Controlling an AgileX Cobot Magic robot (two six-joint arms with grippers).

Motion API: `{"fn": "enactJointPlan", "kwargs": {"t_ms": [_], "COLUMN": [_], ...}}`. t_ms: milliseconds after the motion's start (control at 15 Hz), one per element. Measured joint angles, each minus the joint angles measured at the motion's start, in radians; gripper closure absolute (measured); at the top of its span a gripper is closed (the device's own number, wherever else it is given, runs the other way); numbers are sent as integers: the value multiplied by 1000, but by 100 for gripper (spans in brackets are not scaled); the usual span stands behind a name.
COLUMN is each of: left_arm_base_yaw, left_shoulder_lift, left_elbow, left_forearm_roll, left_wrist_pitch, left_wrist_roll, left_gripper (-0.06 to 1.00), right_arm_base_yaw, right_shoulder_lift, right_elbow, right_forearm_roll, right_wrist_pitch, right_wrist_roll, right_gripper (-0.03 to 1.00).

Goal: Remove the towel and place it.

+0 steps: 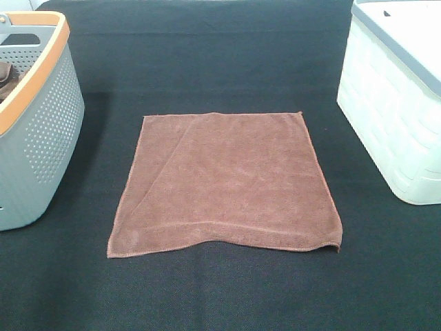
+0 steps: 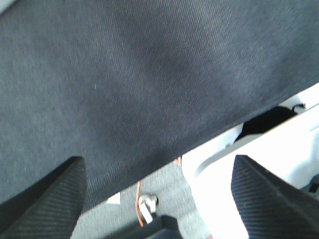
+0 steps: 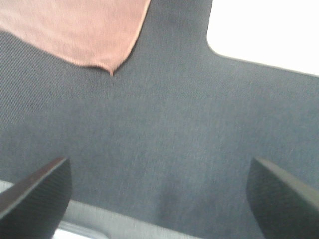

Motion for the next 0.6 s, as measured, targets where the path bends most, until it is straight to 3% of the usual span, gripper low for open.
{"fn": "enactJointPlan", "kwargs": {"t_ms": [267,600], "left_arm_base_yaw": [0,0], "left_shoulder_lift": [-34,-44], "left_elbow": [20,23], "left_forearm_roll": [-60,-63], "left_wrist_pitch": [42,51], "left_wrist_roll": [127,138], "left_gripper": [19,19], "right_arm_base_yaw": [0,0], "right_shoulder_lift": [-17,-17], "right_elbow": [0,0], "right_forearm_roll": [-1,-2], "right_wrist_pitch": [0,0], "right_wrist_roll": [0,0], "right_gripper": [7,7]}}
